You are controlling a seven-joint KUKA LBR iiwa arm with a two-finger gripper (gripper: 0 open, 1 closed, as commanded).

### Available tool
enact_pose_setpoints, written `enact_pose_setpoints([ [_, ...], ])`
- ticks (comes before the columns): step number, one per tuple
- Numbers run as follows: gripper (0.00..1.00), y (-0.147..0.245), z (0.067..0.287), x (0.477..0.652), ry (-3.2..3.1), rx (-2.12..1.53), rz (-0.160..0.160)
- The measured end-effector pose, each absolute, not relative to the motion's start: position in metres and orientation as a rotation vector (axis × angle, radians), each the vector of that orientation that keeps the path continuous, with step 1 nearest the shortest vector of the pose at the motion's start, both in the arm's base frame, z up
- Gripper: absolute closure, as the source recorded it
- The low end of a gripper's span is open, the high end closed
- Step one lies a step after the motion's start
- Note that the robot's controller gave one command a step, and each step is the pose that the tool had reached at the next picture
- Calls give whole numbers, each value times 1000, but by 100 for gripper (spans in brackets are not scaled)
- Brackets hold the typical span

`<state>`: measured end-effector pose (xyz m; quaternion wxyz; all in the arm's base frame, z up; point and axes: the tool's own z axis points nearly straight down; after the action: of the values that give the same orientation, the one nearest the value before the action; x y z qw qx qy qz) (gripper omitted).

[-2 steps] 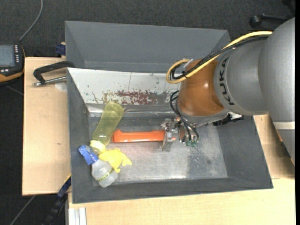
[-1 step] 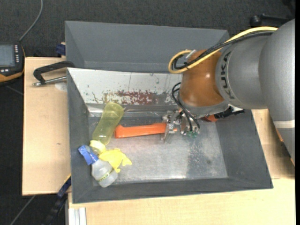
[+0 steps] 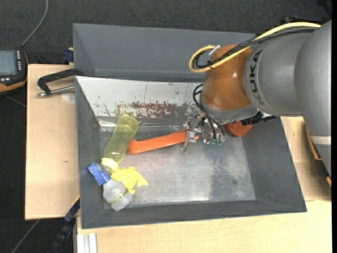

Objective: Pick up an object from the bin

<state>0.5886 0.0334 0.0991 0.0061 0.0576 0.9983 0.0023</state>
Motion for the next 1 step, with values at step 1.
enact_pose_setpoints([
  [1, 100, 33, 99, 589, 3121, 182, 9],
])
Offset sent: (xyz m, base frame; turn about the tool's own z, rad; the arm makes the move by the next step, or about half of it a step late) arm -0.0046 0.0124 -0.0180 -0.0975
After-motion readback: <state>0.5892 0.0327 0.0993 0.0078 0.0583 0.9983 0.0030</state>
